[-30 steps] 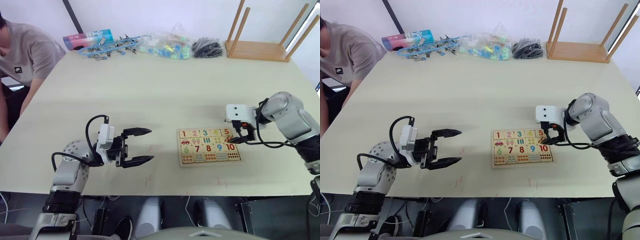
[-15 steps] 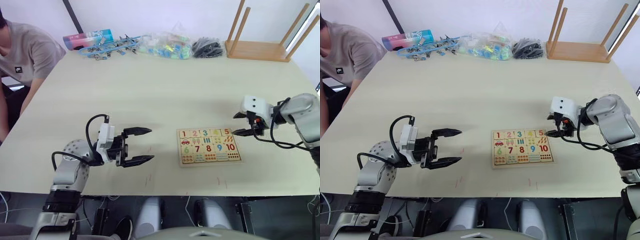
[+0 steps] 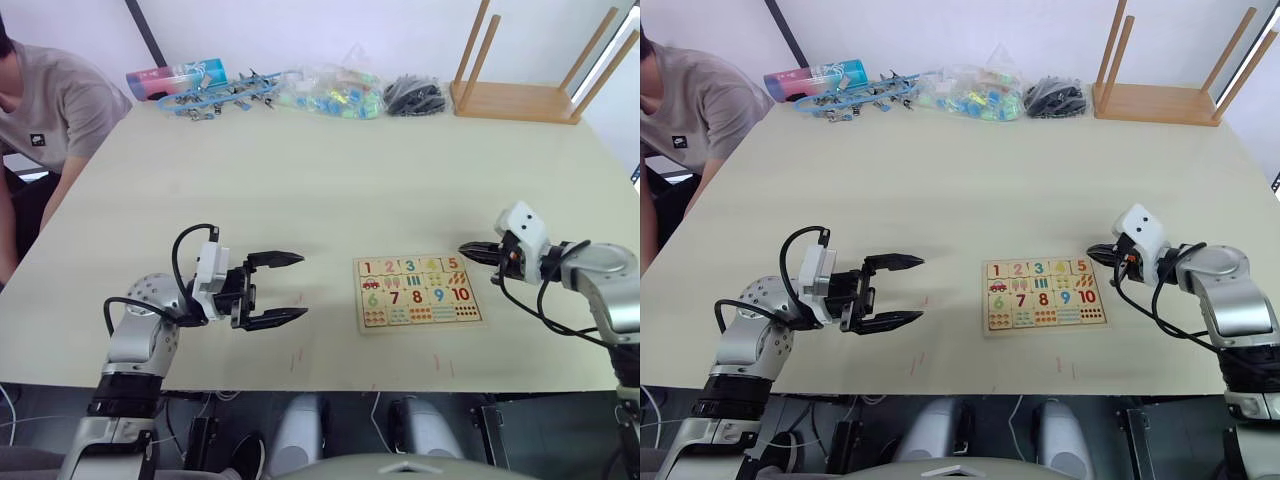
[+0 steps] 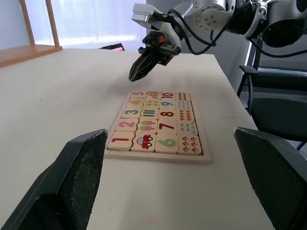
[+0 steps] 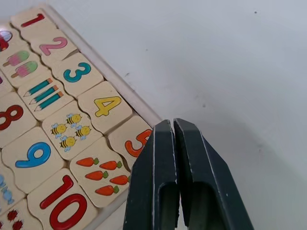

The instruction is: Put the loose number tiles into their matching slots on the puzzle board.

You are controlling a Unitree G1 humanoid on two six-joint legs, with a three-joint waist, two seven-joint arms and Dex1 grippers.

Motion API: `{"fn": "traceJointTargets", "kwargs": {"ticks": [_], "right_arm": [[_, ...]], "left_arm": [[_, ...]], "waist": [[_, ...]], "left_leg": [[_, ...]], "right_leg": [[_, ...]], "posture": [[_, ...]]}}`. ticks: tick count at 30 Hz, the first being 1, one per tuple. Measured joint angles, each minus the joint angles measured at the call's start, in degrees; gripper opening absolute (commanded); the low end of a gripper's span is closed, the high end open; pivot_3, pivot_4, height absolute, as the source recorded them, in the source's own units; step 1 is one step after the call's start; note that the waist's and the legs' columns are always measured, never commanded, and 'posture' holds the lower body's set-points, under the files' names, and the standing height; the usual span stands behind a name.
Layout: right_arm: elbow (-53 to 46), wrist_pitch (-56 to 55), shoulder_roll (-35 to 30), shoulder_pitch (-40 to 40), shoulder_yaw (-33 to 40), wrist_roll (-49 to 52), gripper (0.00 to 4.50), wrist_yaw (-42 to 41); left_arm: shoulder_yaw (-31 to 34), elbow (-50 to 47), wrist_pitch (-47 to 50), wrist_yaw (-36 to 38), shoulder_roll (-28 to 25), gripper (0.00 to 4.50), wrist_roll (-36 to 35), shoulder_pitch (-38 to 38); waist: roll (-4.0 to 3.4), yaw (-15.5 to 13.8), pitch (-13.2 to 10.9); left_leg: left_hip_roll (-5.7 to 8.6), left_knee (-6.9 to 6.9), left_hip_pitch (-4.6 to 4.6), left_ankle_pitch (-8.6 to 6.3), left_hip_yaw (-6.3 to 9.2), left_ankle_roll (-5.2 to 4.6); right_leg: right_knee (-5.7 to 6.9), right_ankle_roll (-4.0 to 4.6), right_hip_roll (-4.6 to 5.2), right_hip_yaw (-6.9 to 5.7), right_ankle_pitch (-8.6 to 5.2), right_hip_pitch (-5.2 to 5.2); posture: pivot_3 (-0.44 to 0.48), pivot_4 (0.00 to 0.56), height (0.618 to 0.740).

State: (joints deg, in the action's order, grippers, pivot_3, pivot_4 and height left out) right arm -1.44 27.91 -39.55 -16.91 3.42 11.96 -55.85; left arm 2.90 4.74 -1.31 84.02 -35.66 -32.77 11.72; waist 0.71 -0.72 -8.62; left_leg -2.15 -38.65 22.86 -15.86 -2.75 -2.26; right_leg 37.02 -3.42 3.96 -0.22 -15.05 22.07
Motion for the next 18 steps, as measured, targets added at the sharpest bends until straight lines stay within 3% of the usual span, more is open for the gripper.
{"fn": "traceJointTargets", "kwargs": {"ticks": [18], "right_arm": [[1.71, -3.3, 0.79, 3.77, 0.3, 2.15, 0.1, 4.12]], "left_arm": [[0.0, 0.0, 0.54, 0.09, -0.05, 4.5, 0.01, 0.29]], "waist": [[0.0, -0.01, 0.0]], "left_leg": [[0.0, 0.0, -0.01, 0.0, -0.01, -0.01]], "right_leg": [[0.0, 0.0, -0.01, 0.02, 0.0, 0.0]], "posture": [[0.0, 0.15, 0.737]]}}
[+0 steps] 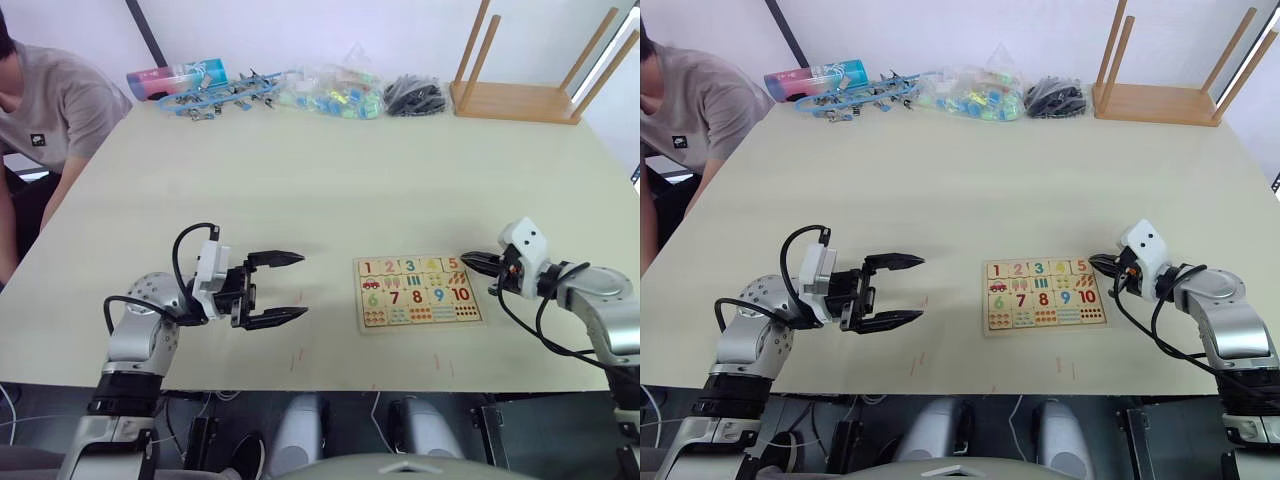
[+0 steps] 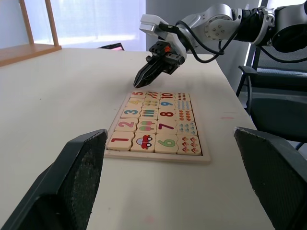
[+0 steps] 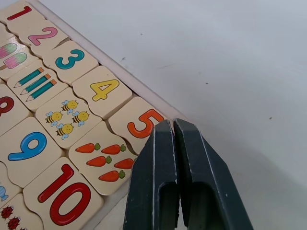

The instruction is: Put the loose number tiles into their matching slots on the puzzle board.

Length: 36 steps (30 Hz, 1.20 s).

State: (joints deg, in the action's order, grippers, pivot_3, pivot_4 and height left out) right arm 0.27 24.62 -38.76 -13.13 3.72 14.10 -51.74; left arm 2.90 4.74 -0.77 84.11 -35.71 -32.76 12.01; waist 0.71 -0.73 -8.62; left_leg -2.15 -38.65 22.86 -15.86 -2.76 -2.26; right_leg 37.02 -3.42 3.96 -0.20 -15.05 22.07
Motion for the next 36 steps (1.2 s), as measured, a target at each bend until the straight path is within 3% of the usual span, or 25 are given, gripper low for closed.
{"fn": "traceJointTargets", "kwargs": {"ticks": [36], "right_arm": [[-1.71, -1.03, 1.21, 0.52, -3.47, 1.06, 0.1, 0.77]], "left_arm": [[0.0, 0.0, 0.38, -0.06, -0.12, 4.5, 0.02, 0.15]], "waist": [[0.03, 0.03, 0.02]], "left_leg": [[-0.01, 0.0, -0.02, 0.0, 0.01, 0.0]], "right_leg": [[0.0, 0.0, -0.01, 0.0, 0.0, -0.02]], "posture": [[0.0, 0.15, 0.737]]}}
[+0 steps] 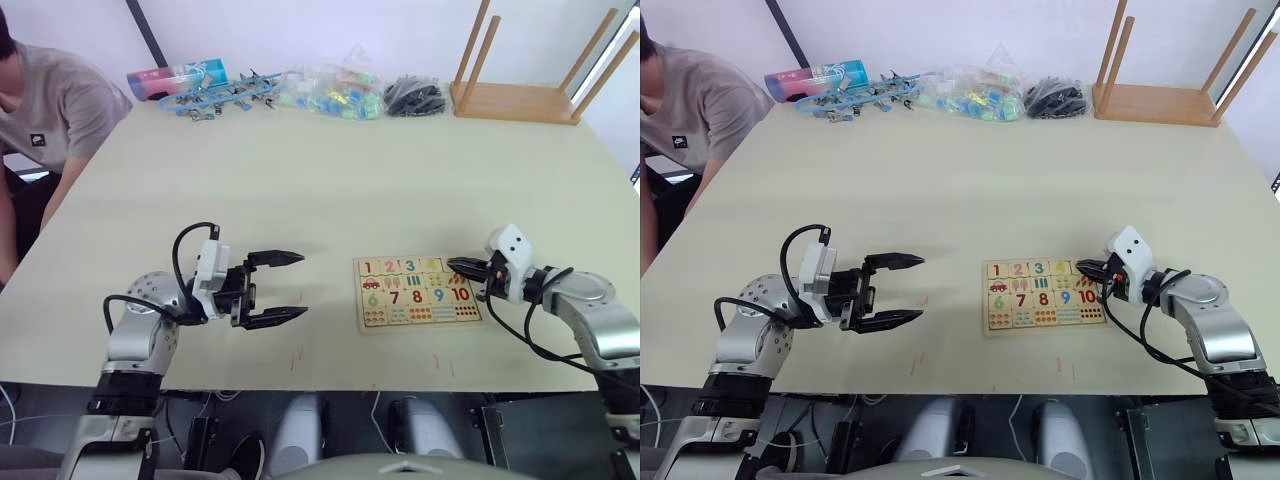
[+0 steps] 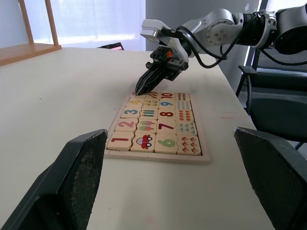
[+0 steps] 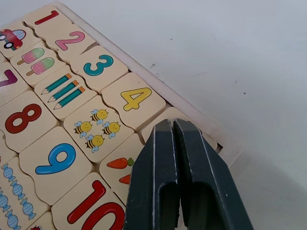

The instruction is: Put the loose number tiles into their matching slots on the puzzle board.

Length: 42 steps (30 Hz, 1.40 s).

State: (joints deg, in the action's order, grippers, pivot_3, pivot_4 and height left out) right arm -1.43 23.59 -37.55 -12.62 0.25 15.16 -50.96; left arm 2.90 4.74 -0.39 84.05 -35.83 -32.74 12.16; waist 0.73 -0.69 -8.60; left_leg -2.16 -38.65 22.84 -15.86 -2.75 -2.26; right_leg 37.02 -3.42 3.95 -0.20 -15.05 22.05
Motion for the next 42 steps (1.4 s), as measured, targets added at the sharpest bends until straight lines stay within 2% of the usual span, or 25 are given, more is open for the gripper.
{"fn": "traceJointTargets", "kwargs": {"ticks": [8, 14, 26, 29, 30, 32, 33, 34, 35, 42], "right_arm": [[-0.06, -0.05, 0.93, 0.02, 0.07, 0.91, 0.1, 0.28], [-2.32, -2.84, 1.35, 0.97, 4.01, 4.34, 0.1, -0.17], [-4.38, -10.52, 2.31, 12.93, 13.8, 6.01, 0.1, 2.53], [-4.55, -12.7, 2.27, 16.83, 16.68, 6.85, 1.34, 2.41], [-4.56, -13.49, 2.28, 18.14, 17.47, 7.31, 1.97, 1.99], [-4.8, -15.32, 2.28, 21.89, 19.86, 8.86, 2.78, 0.28], [-4.8, -15.74, 2.28, 23.4, 20.88, 9.59, 3.43, -0.31], [-4.75, -16.32, 2.28, 24.84, 21.88, 10.09, 3.76, -0.85], [-4.72, -17.47, 2.28, 26.69, 23.44, 10.92, 4.45, -1.89], [-3.12, -22.11, 2.31, 31.15, 26.24, 13.37, 4.45, -6.44]], "left_arm": [[0.0, -0.06, 0.07, -0.15, 0.01, 4.5, -0.01, -0.05], [1.41, -0.39, 1.43, -2.72, 0.32, 4.5, -0.67, -0.44], [5.97, -2.01, 3.8, -13.36, 1.58, 4.5, -0.62, -7.28], [6.19, -1.99, 3.9, -15.71, 1.4, 4.5, 1.16, -9.67], [6.23, -1.99, 4.07, -16.86, 1.4, 4.5, 1.6, -10.16], [7.24, -2.18, 4.8, -19.79, 1.35, 4.5, 2.34, -11.01], [7.88, -2.36, 5.06, -20.75, 1.27, 4.5, 2.39, -11.48], [8.43, -2.69, 5.17, -21.58, 0.94, 4.5, 2.51, -12.09], [8.97, -3.55, 5.4, -22.89, 0.4, 4.5, 3.28, -13.1], [9.94, -4.89, 5.24, -25.6, 0.26, 4.5, 4.64, -16.28]], "waist": [[0.0, 0.01, 0.0], [0.0, -0.02, 0.0], [0.0, -0.01, 0.0], [0.0, -0.09, 0.0], [0.0, -0.1, 0.0], [0.0, -0.16, 0.0], [0.0, -0.11, 0.0], [0.0, -0.06, 0.0], [0.0, 0.03, 0.0], [-0.01, 0.02, 0.01]], "left_leg": [[0.0, 0.0, -0.01, 0.0, 0.0, 0.0], [-0.03, 0.0, 0.0, 0.0, 0.02, 0.0], [-0.05, 0.01, -0.03, 0.0, 0.01, 0.0], [-0.05, 0.02, -0.05, 0.0, 0.01, 0.0], [-0.05, 0.01, -0.05, 0.0, 0.02, 0.0], [-0.06, 0.02, -0.08, 0.0, 0.04, 0.0], [-0.08, 0.02, -0.09, -0.01, 0.04, 0.0], [-0.08, 0.02, -0.11, -0.01, 0.04, -0.01], [-0.09, 0.03, -0.15, -0.01, 0.01, 0.0], [-0.11, 0.09, -0.2, -0.01, 0.0, 0.0]], "right_leg": [[0.0, 0.0, 0.0, 0.0, 0.0, 0.0], [0.0, 0.0, 0.01, 0.0, 0.0, 0.0], [0.0, -0.01, 0.04, 0.01, 0.0, -0.02], [0.0, 0.0, 0.04, 0.02, 0.0, -0.05], [0.0, 0.0, 0.04, 0.02, 0.0, -0.05], [0.0, 0.0, 0.05, 0.01, 0.0, -0.09], [-0.01, 0.0, 0.05, 0.01, 0.0, -0.11], [-0.02, 0.0, 0.06, 0.01, 0.0, -0.13], [-0.03, 0.01, 0.07, 0.03, -0.01, -0.15], [-0.06, 0.03, 0.07, 0.04, -0.02, -0.16]], "posture": [[0.0, 0.15, 0.737], [0.0, 0.15, 0.737], [0.0, 0.15, 0.737], [0.0, 0.15, 0.737], [0.0, 0.15, 0.737], [0.0, 0.15, 0.737], [0.0, 0.15, 0.737], [0.0, 0.15, 0.737], [0.0, 0.15, 0.737], [0.0, 0.15, 0.737]]}}
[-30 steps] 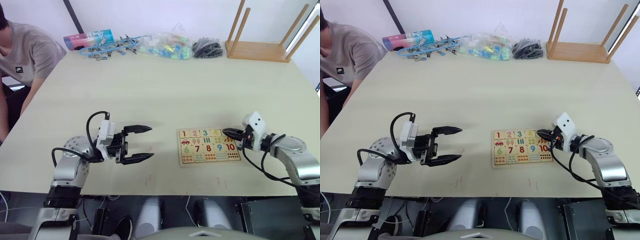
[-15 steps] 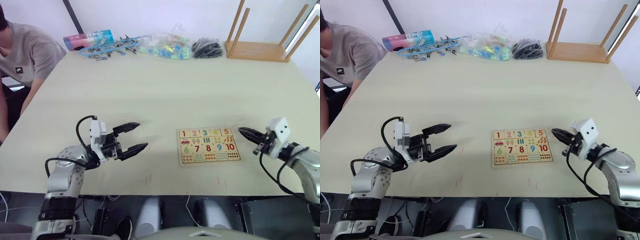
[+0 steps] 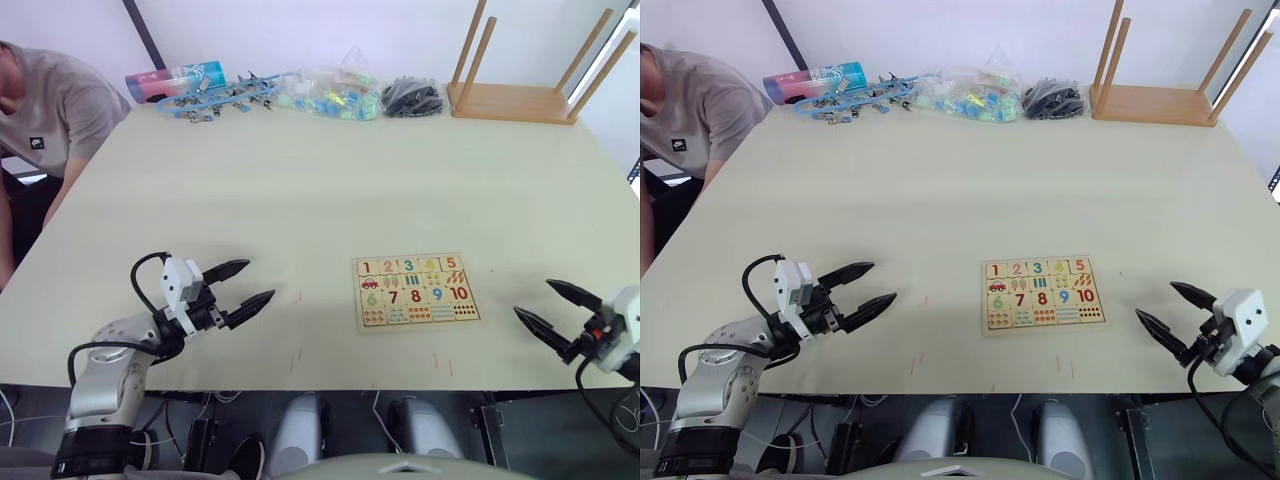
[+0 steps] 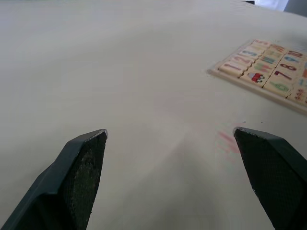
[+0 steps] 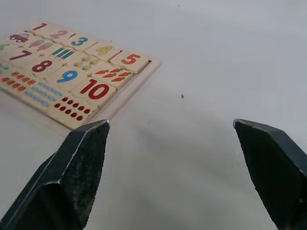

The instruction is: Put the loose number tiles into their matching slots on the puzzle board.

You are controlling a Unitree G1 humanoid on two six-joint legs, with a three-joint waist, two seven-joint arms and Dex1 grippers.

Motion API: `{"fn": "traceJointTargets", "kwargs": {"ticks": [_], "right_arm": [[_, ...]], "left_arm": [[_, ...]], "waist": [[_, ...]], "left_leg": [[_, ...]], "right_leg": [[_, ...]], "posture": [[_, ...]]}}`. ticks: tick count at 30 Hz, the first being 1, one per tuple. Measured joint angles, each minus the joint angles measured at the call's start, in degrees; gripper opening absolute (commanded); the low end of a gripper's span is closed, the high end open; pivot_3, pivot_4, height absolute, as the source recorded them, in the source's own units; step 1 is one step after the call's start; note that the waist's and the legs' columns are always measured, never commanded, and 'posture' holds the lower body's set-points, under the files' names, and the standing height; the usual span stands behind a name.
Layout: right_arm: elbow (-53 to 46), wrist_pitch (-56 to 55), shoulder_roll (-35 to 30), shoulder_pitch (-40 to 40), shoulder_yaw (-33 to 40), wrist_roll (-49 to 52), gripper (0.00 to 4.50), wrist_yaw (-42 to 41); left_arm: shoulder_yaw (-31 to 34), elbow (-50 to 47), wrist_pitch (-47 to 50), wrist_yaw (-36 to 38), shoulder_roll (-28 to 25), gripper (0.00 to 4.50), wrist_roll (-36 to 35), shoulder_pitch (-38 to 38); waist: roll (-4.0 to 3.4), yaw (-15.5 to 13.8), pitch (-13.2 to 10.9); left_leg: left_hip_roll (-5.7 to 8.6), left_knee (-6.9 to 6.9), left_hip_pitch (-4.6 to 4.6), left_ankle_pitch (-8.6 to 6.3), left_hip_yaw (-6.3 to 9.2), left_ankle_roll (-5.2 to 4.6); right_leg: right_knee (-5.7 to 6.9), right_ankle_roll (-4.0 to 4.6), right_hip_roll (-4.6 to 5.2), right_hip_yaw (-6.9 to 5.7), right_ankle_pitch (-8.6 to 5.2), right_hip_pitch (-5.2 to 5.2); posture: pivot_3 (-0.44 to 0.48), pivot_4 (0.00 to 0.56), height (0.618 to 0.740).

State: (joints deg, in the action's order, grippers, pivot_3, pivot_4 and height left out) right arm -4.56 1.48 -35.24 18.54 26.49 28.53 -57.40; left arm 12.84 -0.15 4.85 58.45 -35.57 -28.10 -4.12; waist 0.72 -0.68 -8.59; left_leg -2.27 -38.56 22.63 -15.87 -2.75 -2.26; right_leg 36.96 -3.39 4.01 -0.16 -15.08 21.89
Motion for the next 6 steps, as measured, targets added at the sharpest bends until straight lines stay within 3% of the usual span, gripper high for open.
{"fn": "traceJointTargets", "kwargs": {"ticks": [6], "right_arm": [[4.9, -5.32, 0.13, 0.76, 1.49, -0.11, 4.45, -1.87]], "left_arm": [[0.11, -0.5, -0.33, -1.26, -0.05, 4.5, 1.78, -0.71]], "waist": [[0.0, -0.06, 0.0]], "left_leg": [[0.01, 0.0, 0.0, 0.0, 0.0, 0.0]], "right_leg": [[-0.02, 0.01, 0.01, 0.0, -0.01, -0.01]], "posture": [[0.0, 0.15, 0.737]]}}
